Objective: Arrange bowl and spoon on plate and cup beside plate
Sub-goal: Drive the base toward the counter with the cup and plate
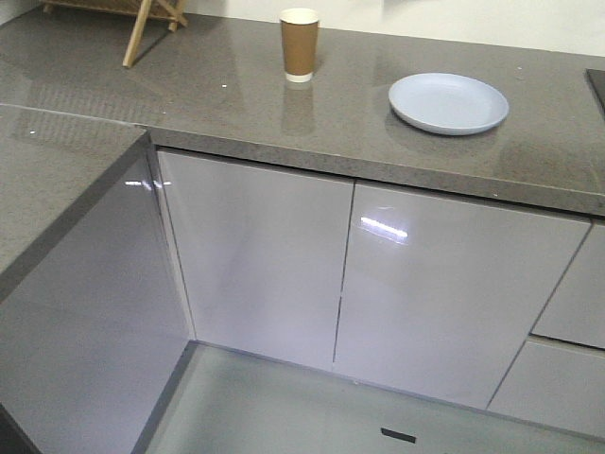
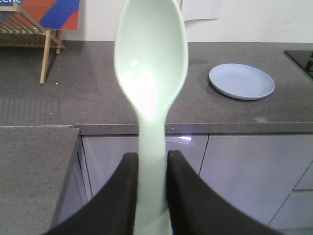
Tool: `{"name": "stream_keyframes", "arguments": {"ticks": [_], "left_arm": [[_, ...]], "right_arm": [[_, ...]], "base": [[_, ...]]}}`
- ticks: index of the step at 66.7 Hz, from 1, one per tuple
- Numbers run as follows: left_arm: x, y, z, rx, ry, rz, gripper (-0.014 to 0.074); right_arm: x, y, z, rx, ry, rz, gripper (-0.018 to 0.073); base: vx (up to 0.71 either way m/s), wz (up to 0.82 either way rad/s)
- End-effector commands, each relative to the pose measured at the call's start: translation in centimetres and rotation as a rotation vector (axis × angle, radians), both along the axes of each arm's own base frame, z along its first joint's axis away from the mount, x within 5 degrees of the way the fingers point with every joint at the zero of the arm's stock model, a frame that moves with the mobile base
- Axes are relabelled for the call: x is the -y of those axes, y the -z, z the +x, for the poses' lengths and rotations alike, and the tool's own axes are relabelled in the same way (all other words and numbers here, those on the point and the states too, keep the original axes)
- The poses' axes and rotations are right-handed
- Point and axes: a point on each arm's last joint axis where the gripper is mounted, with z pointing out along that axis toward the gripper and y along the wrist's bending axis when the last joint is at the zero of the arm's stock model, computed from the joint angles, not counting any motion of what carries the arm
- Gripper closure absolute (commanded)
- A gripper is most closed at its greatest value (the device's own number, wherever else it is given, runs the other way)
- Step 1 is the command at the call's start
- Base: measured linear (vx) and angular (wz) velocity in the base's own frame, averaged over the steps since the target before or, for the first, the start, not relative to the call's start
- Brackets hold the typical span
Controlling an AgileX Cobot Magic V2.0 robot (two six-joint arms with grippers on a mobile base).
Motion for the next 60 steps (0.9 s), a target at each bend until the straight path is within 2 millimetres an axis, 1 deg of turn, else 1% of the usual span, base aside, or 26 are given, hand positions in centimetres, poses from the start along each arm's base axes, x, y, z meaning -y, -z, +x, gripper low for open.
{"name": "stream_keyframes", "arguments": {"ticks": [1, 24, 32, 60], "left_arm": [[0.06, -1.45, -0.49, 0.091, -0.001, -0.033, 0.0603], [0.06, -1.45, -0.49, 0.091, -0.001, -0.033, 0.0602], [0.06, -1.45, -0.49, 0.091, -0.001, -0.033, 0.0602], [0.06, -1.45, -0.49, 0.091, -0.001, -0.033, 0.0602]], "right_arm": [[-0.77, -1.26, -1.17, 0.060, -0.039, 0.020, 0.0566], [-0.90, -1.37, -1.44, 0.066, -0.040, 0.018, 0.0566], [-1.07, -1.53, -1.78, 0.075, -0.042, 0.018, 0.0566], [-1.07, -1.54, -1.78, 0.076, -0.043, 0.018, 0.0566]], "base": [[-0.05, -0.22], [-0.03, -0.16], [0.00, -0.01], [0.01, 0.04]]}}
